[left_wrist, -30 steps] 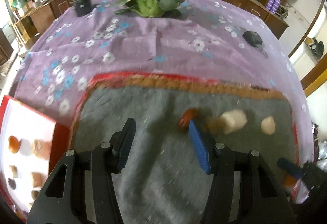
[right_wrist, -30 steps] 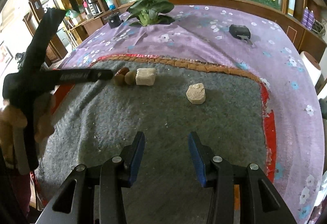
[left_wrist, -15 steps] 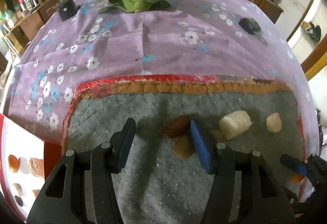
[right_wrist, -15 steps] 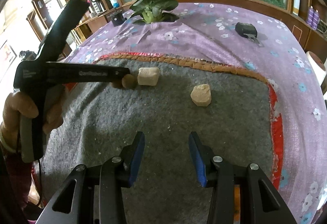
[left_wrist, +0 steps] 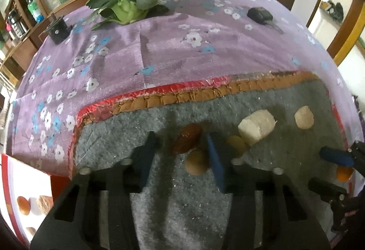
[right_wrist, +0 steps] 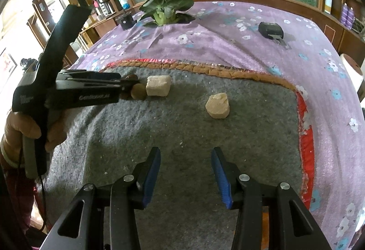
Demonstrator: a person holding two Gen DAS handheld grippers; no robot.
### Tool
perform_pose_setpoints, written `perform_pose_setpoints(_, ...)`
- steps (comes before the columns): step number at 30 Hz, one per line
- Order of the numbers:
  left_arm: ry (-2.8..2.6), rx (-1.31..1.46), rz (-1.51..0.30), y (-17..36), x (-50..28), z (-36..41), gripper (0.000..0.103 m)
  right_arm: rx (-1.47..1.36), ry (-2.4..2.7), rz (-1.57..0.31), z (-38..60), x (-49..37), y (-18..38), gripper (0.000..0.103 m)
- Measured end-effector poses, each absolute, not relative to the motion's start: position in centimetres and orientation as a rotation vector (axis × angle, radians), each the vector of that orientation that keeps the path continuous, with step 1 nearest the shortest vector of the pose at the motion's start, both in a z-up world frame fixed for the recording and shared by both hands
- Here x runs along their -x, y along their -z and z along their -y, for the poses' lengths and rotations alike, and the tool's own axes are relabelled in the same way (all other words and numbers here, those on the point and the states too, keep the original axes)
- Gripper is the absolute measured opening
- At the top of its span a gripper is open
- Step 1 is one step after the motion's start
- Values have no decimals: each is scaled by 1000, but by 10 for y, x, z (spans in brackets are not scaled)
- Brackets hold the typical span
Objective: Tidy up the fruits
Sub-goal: 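Grasp another red date with the left gripper while the right grasps a pale cake, then carry the date and pale cake into the tray and open both grippers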
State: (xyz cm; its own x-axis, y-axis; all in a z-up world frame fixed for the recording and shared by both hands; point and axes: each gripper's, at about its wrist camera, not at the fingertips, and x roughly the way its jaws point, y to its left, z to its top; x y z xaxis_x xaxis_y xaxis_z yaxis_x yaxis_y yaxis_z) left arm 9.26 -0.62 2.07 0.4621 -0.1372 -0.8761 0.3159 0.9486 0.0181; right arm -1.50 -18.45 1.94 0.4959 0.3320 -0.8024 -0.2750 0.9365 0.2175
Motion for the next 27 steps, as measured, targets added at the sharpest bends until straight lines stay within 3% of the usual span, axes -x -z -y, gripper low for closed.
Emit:
perform_pose_setpoints(1,276,-181,-1052,-22,-93,5,18,-67,-362,-980,185,14,-20,45)
perform_pose_setpoints(16,200,-66,-1008,-42,-65,-25,17,-64,-214,-934,188,-32,-16,45)
perform_pose_setpoints(20,205,-35,-1006,-46,-54,-34,17,4,-182,-937,185,-36,-11,25)
perform_pose_setpoints(27,196,-23,-1011,-46,-31,-45,17,-21,-254,-928,186,-8,-22,24)
